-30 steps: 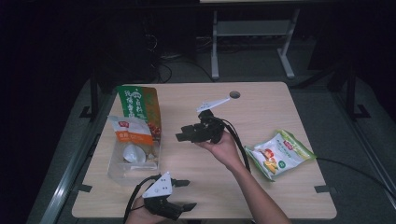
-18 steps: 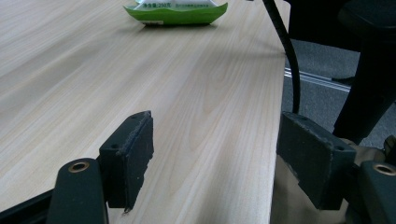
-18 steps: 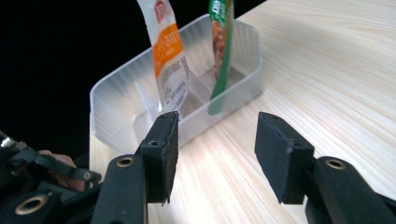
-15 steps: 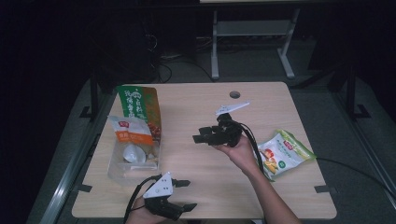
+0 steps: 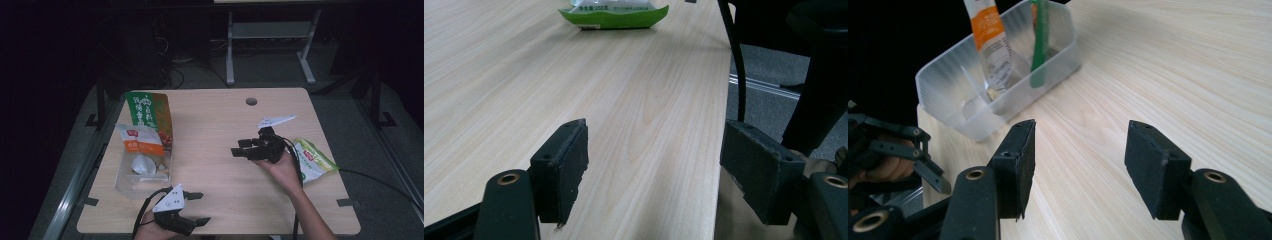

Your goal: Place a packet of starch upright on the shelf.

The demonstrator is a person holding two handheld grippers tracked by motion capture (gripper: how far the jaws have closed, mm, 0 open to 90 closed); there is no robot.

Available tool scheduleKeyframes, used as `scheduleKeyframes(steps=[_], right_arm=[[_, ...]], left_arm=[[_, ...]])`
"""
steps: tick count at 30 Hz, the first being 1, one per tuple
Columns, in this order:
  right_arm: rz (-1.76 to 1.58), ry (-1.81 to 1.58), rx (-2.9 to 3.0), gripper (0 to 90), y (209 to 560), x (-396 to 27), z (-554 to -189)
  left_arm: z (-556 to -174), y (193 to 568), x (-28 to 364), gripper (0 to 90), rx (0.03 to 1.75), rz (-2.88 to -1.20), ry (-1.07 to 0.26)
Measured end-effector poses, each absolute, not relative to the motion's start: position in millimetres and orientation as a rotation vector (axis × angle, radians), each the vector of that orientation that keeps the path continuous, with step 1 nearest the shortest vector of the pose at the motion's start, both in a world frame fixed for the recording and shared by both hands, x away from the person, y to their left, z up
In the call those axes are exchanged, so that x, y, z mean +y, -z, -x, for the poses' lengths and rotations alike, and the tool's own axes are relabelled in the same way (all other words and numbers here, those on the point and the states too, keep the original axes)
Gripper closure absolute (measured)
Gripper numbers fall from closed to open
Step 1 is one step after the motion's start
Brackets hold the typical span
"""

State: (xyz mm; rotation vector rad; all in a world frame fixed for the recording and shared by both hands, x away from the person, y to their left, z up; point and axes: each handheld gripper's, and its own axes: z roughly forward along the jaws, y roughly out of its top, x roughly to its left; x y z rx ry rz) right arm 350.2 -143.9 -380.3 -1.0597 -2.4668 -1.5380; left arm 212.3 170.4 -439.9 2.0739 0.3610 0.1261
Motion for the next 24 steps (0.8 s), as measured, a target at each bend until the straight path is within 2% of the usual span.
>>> scheduleKeyframes(steps=[24], right_arm=[[1.3, 1.506, -2.483, 43.6, 392, -226, -320]], left_arm=[[-213, 439, 170, 27.2, 0.376, -2.055, -0.127]])
